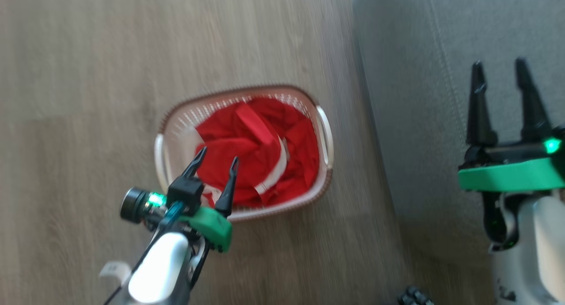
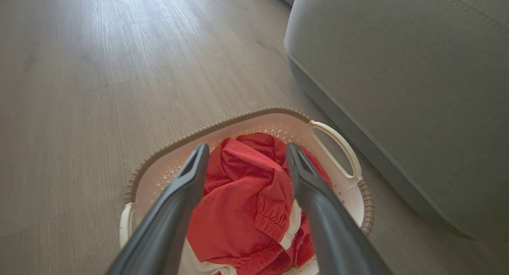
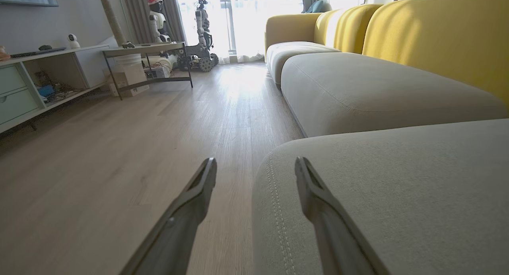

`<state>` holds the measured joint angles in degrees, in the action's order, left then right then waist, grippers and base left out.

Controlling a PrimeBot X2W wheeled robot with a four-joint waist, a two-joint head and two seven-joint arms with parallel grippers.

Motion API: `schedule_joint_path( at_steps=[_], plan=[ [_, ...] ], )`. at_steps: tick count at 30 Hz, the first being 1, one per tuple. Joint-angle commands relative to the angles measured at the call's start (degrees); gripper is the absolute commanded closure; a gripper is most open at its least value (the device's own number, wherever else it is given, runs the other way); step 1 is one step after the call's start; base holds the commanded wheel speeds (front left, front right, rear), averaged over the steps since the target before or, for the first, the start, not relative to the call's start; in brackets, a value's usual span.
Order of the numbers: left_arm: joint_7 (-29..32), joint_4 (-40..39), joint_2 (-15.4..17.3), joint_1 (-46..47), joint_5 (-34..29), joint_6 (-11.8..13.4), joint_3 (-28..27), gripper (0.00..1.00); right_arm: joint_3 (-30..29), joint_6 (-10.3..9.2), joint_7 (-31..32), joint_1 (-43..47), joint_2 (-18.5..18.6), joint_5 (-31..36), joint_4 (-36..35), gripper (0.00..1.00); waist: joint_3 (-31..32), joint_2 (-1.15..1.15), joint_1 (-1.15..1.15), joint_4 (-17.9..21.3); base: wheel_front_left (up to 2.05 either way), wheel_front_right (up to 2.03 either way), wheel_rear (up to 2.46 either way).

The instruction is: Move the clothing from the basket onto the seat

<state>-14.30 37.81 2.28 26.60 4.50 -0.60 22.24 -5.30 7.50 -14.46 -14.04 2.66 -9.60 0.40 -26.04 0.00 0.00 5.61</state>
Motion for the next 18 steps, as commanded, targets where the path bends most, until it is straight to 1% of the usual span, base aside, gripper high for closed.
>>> schedule_joint_path(
  at_steps=[1,4,9,18],
  plan=[
    [-0.70,0.20,0.61,0.85,0.20,-0.20,-0.48,0.00,0.69,-0.01,-0.54,-0.91,0.21,-0.40,-2.62,0.00,-5.41,0.00,0.00,2.73,0.00,0.00,0.00],
    [-0.70,5.60,0.61,5.13,0.50,-0.39,2.30,0.00,-0.34,-0.01,-0.54,-2.08,0.21,-0.82,-5.00,0.00,-8.67,0.00,0.00,3.67,0.00,0.00,0.00],
    [-0.70,13.26,0.61,11.45,2.54,-0.19,5.35,0.00,-0.06,-0.01,-0.54,-3.35,0.21,-1.87,-7.94,0.00,-13.33,0.00,0.00,5.25,0.00,0.00,0.00],
    [-0.70,20.80,0.60,18.87,4.56,0.49,9.54,0.00,1.95,-0.01,-0.54,-5.08,0.21,-4.35,-10.33,0.00,-18.42,0.00,0.00,8.32,0.00,0.00,0.00]
  ],
)
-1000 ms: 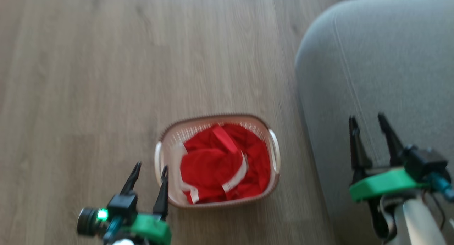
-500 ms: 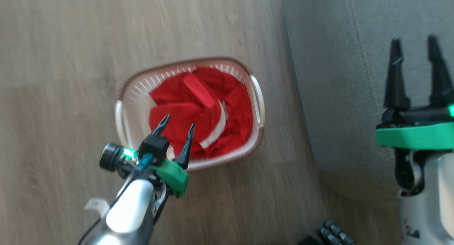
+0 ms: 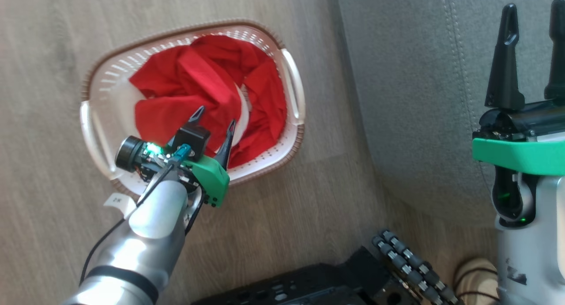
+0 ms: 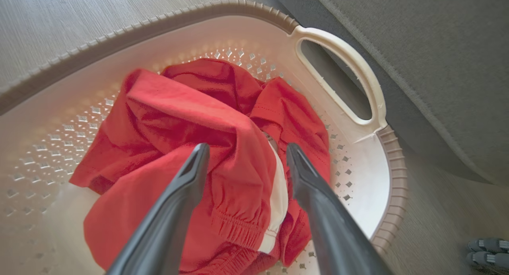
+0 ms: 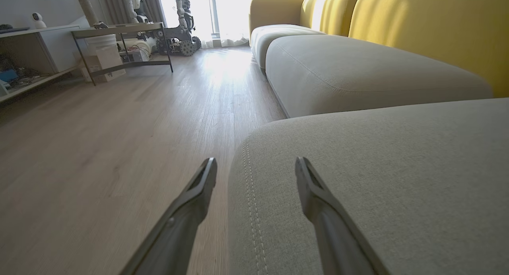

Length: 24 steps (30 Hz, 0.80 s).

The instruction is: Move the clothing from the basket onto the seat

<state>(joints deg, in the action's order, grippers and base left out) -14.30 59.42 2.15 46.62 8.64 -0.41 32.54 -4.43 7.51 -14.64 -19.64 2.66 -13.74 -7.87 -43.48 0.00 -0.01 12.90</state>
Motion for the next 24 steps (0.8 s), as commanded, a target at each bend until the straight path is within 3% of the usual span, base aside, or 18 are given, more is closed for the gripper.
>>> schedule_joint_path(
  at_steps=[1,9,18,19,20,21,22,23,24],
  plan=[
    [-0.70,-0.24,0.73,-0.61,0.66,0.40,-0.48,0.00,1.28,-0.02,-0.36,0.44,0.21,-0.43,-2.29,0.00,-1.35,0.00,0.01,1.34,0.00,0.00,0.00],
    [-0.70,5.41,0.73,3.57,3.67,3.54,-0.86,0.00,2.59,-0.02,-0.36,0.07,0.21,-1.41,-4.06,0.00,-3.05,0.00,0.01,3.33,0.00,0.00,0.00],
    [-0.33,9.00,0.73,6.06,6.30,2.53,0.56,0.00,3.53,-0.02,-0.36,0.09,0.21,-1.52,-4.18,0.00,-3.45,0.00,0.01,4.69,0.00,0.00,0.00],
    [0.13,9.47,0.73,6.29,6.69,2.38,0.75,0.06,3.60,-0.02,-0.36,0.09,0.21,-1.46,-4.22,0.00,-3.47,0.00,0.01,4.81,0.00,0.00,0.00],
    [0.50,9.83,0.73,6.49,7.08,2.32,0.92,0.23,3.67,-0.02,-0.36,0.09,0.21,-1.40,-4.25,0.00,-3.51,0.00,0.01,4.90,0.00,0.00,0.00],
    [0.74,10.12,0.73,6.68,7.40,2.30,1.12,0.50,3.73,-0.02,-0.36,0.09,0.21,-1.33,-4.26,0.00,-3.55,0.00,0.01,4.99,0.00,0.00,0.00],
    [0.90,10.36,0.73,6.86,7.70,2.29,1.32,0.59,3.77,-0.02,-0.36,0.09,0.21,-1.24,-4.25,0.00,-3.59,0.00,0.01,5.05,0.00,0.00,0.00],
    [0.95,10.55,0.73,7.02,8.00,2.29,1.51,0.75,3.77,-0.02,-0.36,0.08,0.21,-1.17,-4.22,0.00,-3.63,0.00,0.01,5.06,0.00,0.00,0.00],
    [0.95,10.55,0.73,7.02,8.00,2.29,1.51,0.75,3.77,-0.02,-0.36,0.08,0.21,-1.17,-4.22,0.00,-3.63,0.00,0.01,5.06,0.00,0.00,0.00]
  ],
)
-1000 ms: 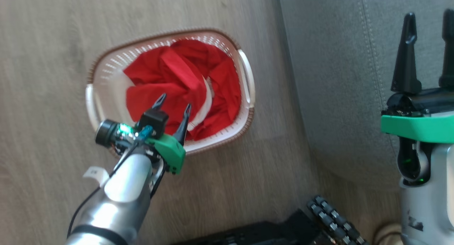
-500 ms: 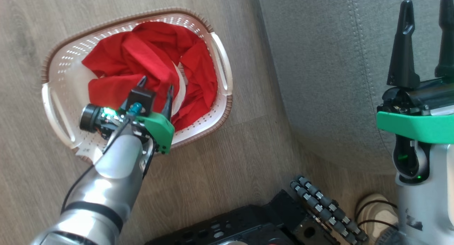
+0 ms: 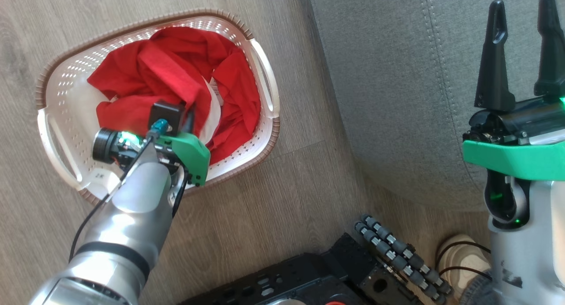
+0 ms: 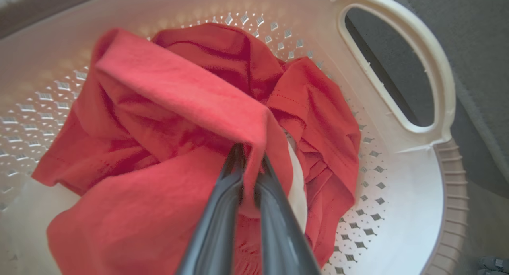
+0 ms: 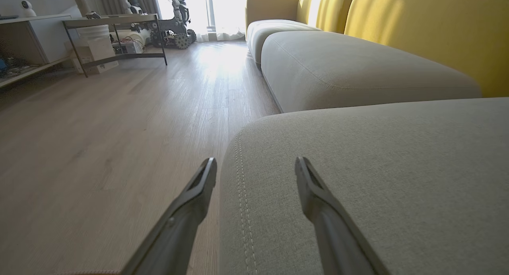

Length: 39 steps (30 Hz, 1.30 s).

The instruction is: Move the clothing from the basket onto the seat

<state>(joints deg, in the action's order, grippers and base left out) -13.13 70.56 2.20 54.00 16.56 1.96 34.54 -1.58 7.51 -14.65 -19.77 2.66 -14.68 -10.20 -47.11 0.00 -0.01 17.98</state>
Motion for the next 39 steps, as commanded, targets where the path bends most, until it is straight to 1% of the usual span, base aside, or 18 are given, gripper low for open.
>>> schedule_joint_path(
  at_steps=[1,2,7,9,13,17,20,27,37,38,39],
  plan=[
    [-0.23,-0.44,0.68,-0.20,0.46,0.01,-0.42,0.91,0.86,-0.02,-0.35,0.19,0.21,-0.15,-1.85,0.00,-0.01,0.00,0.01,-0.05,0.00,0.00,0.00],
    [-0.31,-0.39,0.68,-0.09,0.92,0.05,-0.41,1.00,0.80,-0.02,-0.35,0.19,0.21,-0.08,-1.81,0.00,0.00,0.00,0.01,-0.11,0.00,0.00,0.00],
    [-0.80,-0.91,0.68,-0.22,2.97,-0.90,0.47,1.00,0.47,-0.02,-0.35,0.18,0.21,0.48,-1.15,0.00,1.00,0.00,0.01,-1.16,0.00,0.00,0.00],
    [-1.21,-2.20,0.68,-1.16,4.21,-1.67,1.43,1.00,0.38,-0.02,-0.35,0.16,0.21,0.81,-0.46,0.00,2.60,0.00,0.01,-2.21,0.00,0.00,0.00],
    [-1.69,-4.65,0.68,-2.98,4.66,-1.99,3.56,1.00,0.39,-0.02,-0.35,0.44,0.21,1.44,0.99,0.00,5.74,0.00,0.01,-3.93,0.00,0.00,0.00],
    [-1.82,-7.78,0.68,-4.64,4.82,-1.51,4.94,1.00,0.48,-0.02,-0.35,1.00,0.21,2.37,3.10,0.00,9.35,0.00,0.01,-5.55,0.00,0.00,0.00],
    [-1.84,-10.93,0.69,-5.72,3.81,-1.01,5.37,1.00,0.34,-0.02,-0.35,1.72,0.21,2.80,5.00,0.00,12.39,0.00,0.01,-6.80,0.00,0.00,0.00],
    [-1.85,-18.29,1.76,-9.10,1.63,-1.37,4.83,1.00,0.75,-0.02,-0.35,4.72,0.21,3.80,10.70,0.00,21.85,0.00,0.01,-9.60,0.00,0.00,0.00],
    [-1.86,-25.43,1.63,-13.63,1.73,-4.52,4.12,1.00,-0.10,-0.02,-0.35,12.40,0.21,6.10,18.87,0.00,38.27,0.00,0.01,-14.11,0.00,0.00,0.00],
    [-1.86,-25.43,1.63,-13.63,1.73,-4.52,4.12,1.00,-0.10,-0.02,-0.35,12.40,0.21,6.10,18.87,0.00,38.27,0.00,0.01,-14.11,0.00,0.00,0.00],
    [-1.86,-26.04,1.63,-14.01,2.02,-4.92,4.07,1.00,-0.21,-0.02,-0.35,14.07,0.21,6.39,20.06,0.00,41.15,0.00,0.01,-14.92,0.00,0.00,0.00]
  ],
)
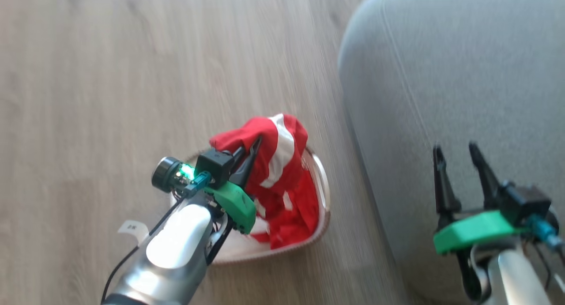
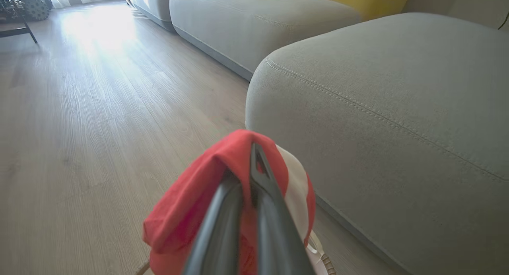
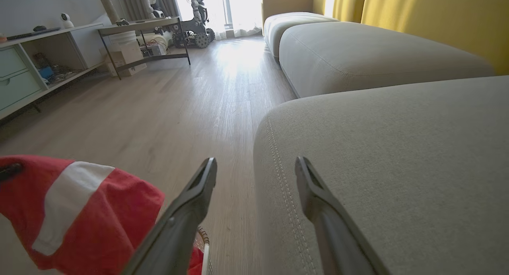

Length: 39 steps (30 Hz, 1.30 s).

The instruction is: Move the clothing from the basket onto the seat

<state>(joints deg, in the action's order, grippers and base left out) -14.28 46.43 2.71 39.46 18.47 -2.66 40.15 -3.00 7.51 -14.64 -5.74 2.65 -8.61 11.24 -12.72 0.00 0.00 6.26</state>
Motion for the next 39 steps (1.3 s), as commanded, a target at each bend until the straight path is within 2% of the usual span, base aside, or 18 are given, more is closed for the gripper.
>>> schedule_joint_path(
  at_steps=[1,10,19,24,31,39],
  plan=[
    [-0.72,-2.07,1.10,0.41,0.35,-0.44,-1.60,1.00,1.21,-0.02,-0.36,0.81,0.22,0.36,-0.87,0.00,8.15,0.00,0.00,-3.60,0.00,0.00,0.00],
    [1.73,-4.41,0.81,1.70,2.73,-0.21,-2.30,1.00,2.47,-0.02,-0.36,4.68,0.22,0.35,2.02,0.00,15.07,0.00,0.00,-6.15,0.00,0.00,0.00],
    [5.82,-8.80,0.44,4.89,4.38,0.17,-1.47,1.00,5.27,-0.02,-0.36,4.87,0.22,-0.12,3.94,0.00,18.69,0.00,0.00,-7.89,0.00,0.00,0.00],
    [8.10,-11.13,0.32,6.20,5.19,0.35,-0.51,1.00,9.04,-0.02,-0.36,4.35,0.22,-1.30,4.97,0.00,19.72,0.00,0.00,-8.59,0.00,0.00,0.00],
    [10.21,-14.43,0.23,7.01,6.30,0.66,1.32,1.00,14.96,-0.02,-0.36,0.17,0.22,-0.44,8.99,0.00,20.21,0.00,0.00,-9.71,0.00,0.00,0.00],
    [10.19,-17.51,0.19,7.17,7.23,1.11,3.49,1.00,19.39,-0.02,-0.36,-7.97,0.22,1.53,17.51,0.00,20.18,0.00,0.00,-11.44,0.00,0.00,0.00]
  ],
)
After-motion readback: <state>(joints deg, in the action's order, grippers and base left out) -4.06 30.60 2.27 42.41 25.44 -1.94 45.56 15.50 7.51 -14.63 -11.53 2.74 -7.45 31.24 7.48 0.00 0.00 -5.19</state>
